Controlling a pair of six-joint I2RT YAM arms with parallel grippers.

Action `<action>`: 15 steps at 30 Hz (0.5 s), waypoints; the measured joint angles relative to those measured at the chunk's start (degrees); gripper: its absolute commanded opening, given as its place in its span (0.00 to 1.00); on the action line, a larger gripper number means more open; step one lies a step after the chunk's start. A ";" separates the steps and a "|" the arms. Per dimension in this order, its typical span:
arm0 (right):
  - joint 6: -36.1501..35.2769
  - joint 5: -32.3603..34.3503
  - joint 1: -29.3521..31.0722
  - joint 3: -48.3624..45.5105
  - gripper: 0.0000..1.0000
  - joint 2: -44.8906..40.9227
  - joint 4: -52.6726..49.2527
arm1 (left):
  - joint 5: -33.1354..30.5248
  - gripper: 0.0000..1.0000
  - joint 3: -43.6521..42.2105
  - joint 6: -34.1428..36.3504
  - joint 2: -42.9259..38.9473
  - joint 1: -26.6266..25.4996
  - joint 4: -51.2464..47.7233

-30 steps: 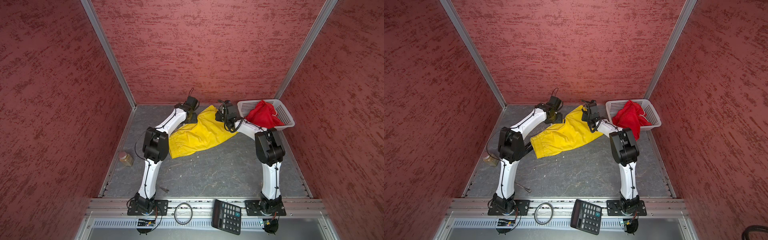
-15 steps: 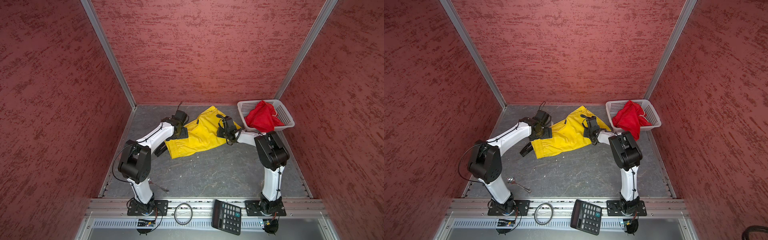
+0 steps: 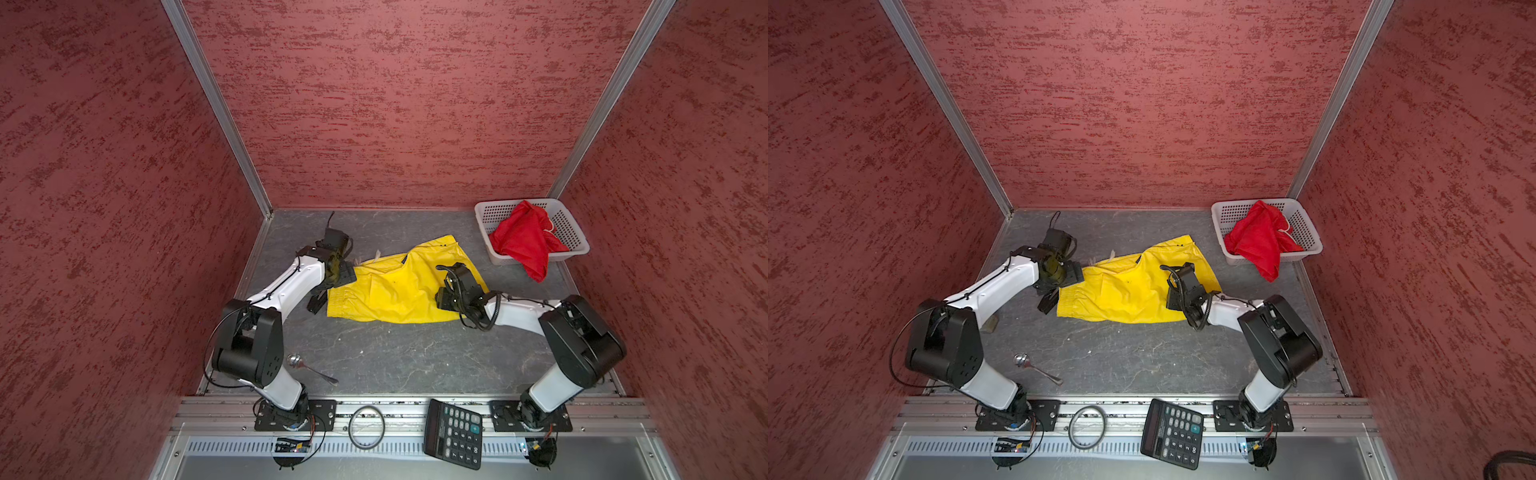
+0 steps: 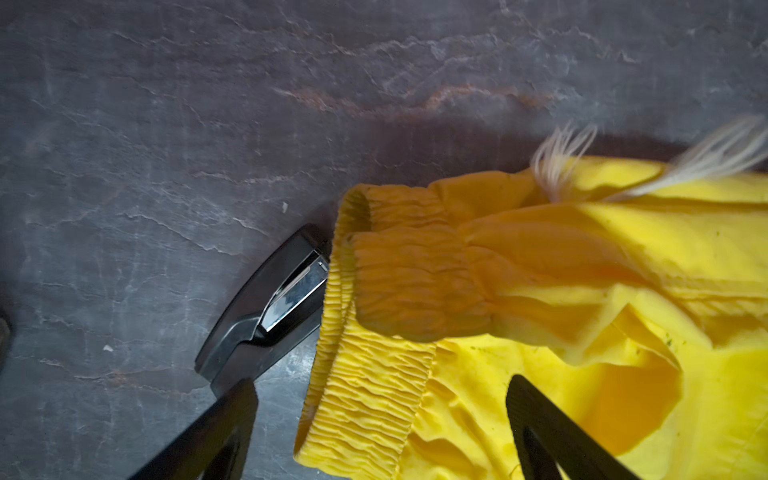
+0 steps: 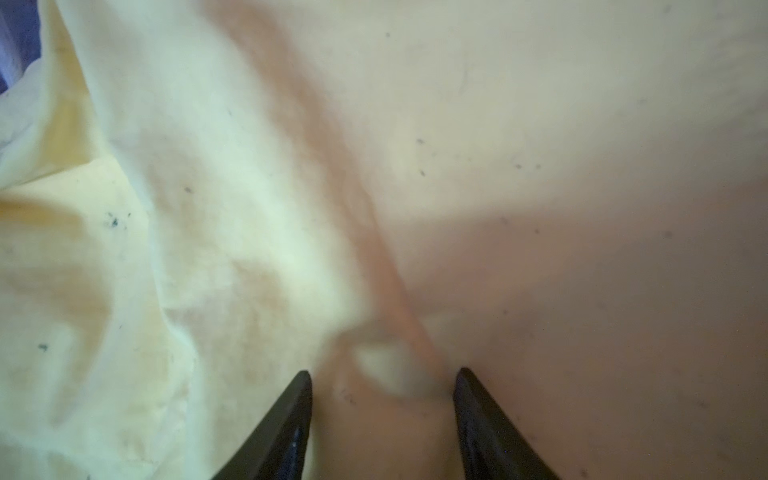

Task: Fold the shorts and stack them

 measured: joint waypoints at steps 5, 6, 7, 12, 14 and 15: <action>-2.14 2.89 -0.72 4.24 0.58 -5.64 -12.94 | 0.26 0.98 3.37 -0.02 1.49 0.13 -0.07; -3.23 3.76 -1.90 7.08 0.58 -6.01 -14.86 | 0.26 0.99 4.15 -0.07 2.21 0.11 -0.04; -4.33 4.22 -3.30 9.90 0.58 -5.99 -15.93 | 0.24 0.99 4.63 -0.11 2.75 0.11 -0.04; -9.53 6.10 -11.19 25.14 0.58 -0.24 -17.40 | -0.24 0.99 5.86 -0.17 6.91 0.24 -0.28; -10.86 6.08 -13.31 28.48 0.58 3.85 -17.22 | -0.33 0.99 5.88 -0.17 8.24 0.48 -0.33; -11.37 5.99 -14.25 29.55 0.58 6.27 -17.14 | -0.33 1.00 5.90 -0.17 8.87 0.66 -0.31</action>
